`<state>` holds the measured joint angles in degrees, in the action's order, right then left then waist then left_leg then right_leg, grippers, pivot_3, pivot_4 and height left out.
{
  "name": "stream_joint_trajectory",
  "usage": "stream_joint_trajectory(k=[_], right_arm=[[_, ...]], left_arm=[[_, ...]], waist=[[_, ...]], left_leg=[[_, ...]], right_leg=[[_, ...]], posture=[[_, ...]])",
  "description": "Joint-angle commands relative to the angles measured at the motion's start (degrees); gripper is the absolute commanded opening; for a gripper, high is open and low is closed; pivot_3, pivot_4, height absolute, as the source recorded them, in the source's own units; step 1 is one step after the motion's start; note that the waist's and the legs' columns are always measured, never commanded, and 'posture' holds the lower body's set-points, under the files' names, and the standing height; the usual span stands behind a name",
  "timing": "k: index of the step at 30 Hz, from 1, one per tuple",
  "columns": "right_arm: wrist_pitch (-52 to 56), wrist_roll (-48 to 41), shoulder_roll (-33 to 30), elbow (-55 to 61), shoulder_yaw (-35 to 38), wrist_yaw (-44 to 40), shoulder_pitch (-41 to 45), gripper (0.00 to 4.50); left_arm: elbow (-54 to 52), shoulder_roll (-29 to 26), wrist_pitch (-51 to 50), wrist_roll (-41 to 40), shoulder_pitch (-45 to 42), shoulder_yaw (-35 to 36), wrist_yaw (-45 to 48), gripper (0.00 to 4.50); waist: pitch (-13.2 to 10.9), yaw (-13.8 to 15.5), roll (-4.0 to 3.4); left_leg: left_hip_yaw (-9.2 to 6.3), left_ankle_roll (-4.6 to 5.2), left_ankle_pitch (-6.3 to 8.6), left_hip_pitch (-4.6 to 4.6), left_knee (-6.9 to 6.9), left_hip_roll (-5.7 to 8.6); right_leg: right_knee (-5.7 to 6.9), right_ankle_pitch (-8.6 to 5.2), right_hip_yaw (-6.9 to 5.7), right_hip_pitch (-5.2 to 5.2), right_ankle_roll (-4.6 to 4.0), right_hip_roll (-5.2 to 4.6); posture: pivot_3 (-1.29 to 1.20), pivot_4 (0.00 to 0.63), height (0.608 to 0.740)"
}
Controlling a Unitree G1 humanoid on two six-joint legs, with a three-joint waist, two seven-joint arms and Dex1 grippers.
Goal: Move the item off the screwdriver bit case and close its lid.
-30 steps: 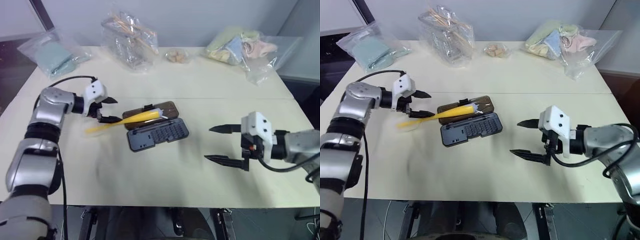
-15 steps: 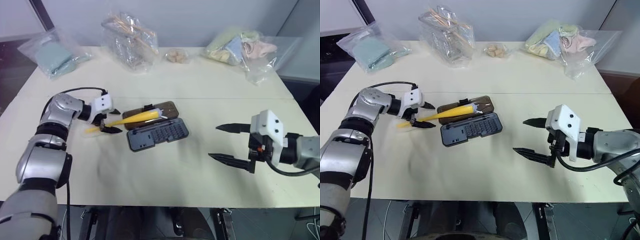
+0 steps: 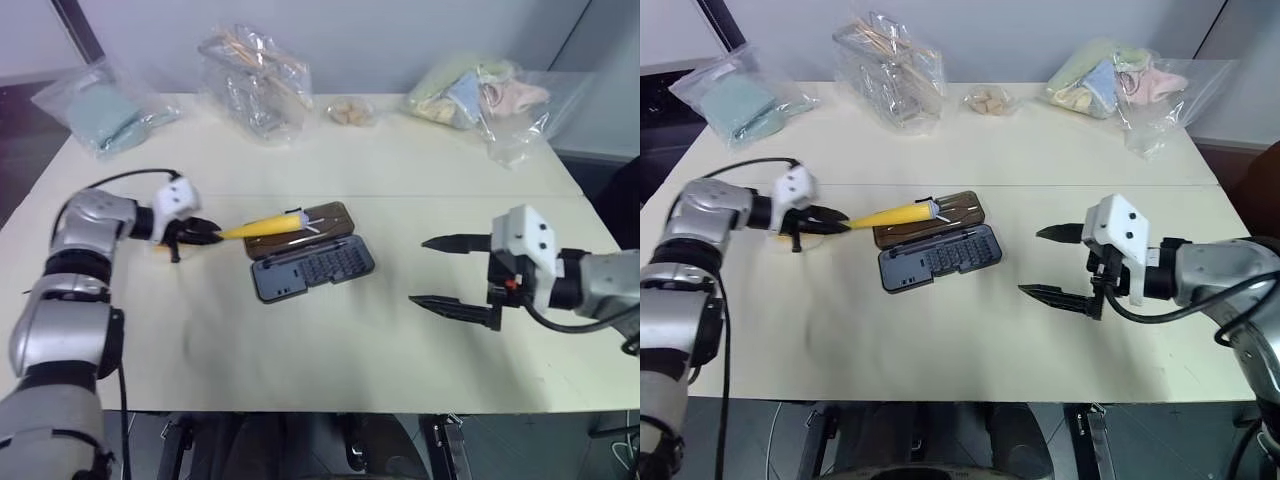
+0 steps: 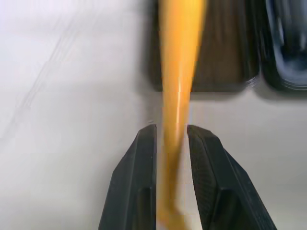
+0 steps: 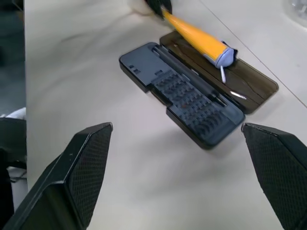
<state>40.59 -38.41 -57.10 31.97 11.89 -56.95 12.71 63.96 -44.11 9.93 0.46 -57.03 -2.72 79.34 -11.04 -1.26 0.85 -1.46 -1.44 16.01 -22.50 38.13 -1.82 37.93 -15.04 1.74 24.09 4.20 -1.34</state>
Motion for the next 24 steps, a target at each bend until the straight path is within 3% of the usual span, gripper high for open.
stream_joint_trajectory(k=[1, 7, 9, 11, 14, 15, 18, 22, 24], right_arm=[[-2.95, 1.33, 0.85, -2.32, -2.81, -1.61, 2.97, 4.5], [-6.69, 4.42, 3.14, -8.58, -9.33, -5.01, 8.84, 4.5], [-8.47, 5.99, 4.62, -11.97, -11.95, -6.64, 11.49, 4.5], [-9.95, 7.28, 5.62, -14.49, -13.63, -8.15, 13.33, 4.5], [-11.19, 8.91, 6.81, -17.39, -15.13, -9.11, 15.78, 4.5], [-11.4, 9.22, 7.08, -17.95, -15.32, -9.39, 16.31, 4.5], [-11.48, 9.63, 7.39, -18.65, -15.3, -9.72, 16.96, 4.5], [-10.46, 9.09, 6.18, -16.27, -13.24, -9.09, 14.48, 4.5], [-9.5, 8.6, 5.58, -14.44, -11.72, -8.0, 12.75, 4.5]], left_arm=[[-11.22, -6.07, -6.44, -5.86, 7.09, 5.91, 1.85, 1.04], [-34.66, -16.03, -14.98, -12.91, 38.6, 20.74, -1.52, 1.04], [-41.5, -16.03, -16.43, -14.81, 51.04, 28.81, -3.39, 1.04], [-48.22, -15.12, -20.22, -17.14, 55.96, 31.88, -5.38, 1.04], [-54.97, -14.52, -26.53, -20.52, 53.18, 29.83, -7.93, 1.04], [-55.73, -14.39, -27.61, -21.17, 51.14, 28.55, -8.3, 1.26], [-55.36, -14.14, -28.15, -20.55, 44.82, 23.79, -8.66, 2.34], [-47.07, -12.09, -23.31, -15.31, 30.43, 13.15, -7.16, 4.36], [-39.62, -10.25, -18.19, -11.17, 22.84, 7.69, -5.87, 4.36]], waist=[[0.0, -0.07, -0.01], [-0.01, -1.3, -0.02], [0.01, -1.4, 0.01], [0.0, -0.93, 0.02], [-0.02, 1.37, 0.03], [-0.02, 1.99, 0.03], [0.0, 2.05, 0.05], [0.0, 1.84, 0.06], [0.01, 1.78, 0.06]], left_leg=[[0.0, 0.0, 0.0, 0.0, 0.0, 0.0], [0.07, -0.01, 0.0, 0.06, -0.06, -0.11], [0.08, -0.01, 0.0, 0.07, -0.06, -0.19], [0.14, -0.01, 0.0, 0.08, -0.06, -0.26], [0.17, -0.06, -0.03, 0.05, -0.01, -0.18], [0.2, -0.11, -0.06, 0.05, 0.01, -0.13], [0.31, -0.17, -0.1, 0.04, 0.1, -0.07], [0.48, -0.17, -0.1, 0.04, 0.07, -0.03], [0.46, -0.17, -0.1, 0.04, 0.04, -0.05]], right_leg=[[0.02, -0.01, 0.0, 0.01, 0.0, 0.0], [0.2, -0.06, 0.21, 0.18, -0.03, -0.13], [0.2, -0.06, 0.24, 0.22, -0.03, -0.17], [0.19, -0.06, 0.29, 0.23, -0.04, -0.21], [0.18, -0.16, 0.12, 0.14, -0.21, -0.24], [0.17, -0.19, 0.07, 0.06, -0.25, -0.28], [0.11, -0.2, 0.07, -0.05, -0.24, -0.28], [0.11, -0.05, 0.13, 0.03, 0.01, -0.25], [0.16, -0.05, 0.13, 0.06, 0.01, -0.16]], posture=[[0.0, 0.15, 0.737], [0.0, 0.15, 0.737], [0.0, 0.15, 0.737], [0.0, 0.15, 0.737], [0.0, 0.15, 0.737], [0.0, 0.15, 0.737], [0.0, 0.15, 0.737], [0.0, 0.15, 0.737], [0.0, 0.15, 0.737]])
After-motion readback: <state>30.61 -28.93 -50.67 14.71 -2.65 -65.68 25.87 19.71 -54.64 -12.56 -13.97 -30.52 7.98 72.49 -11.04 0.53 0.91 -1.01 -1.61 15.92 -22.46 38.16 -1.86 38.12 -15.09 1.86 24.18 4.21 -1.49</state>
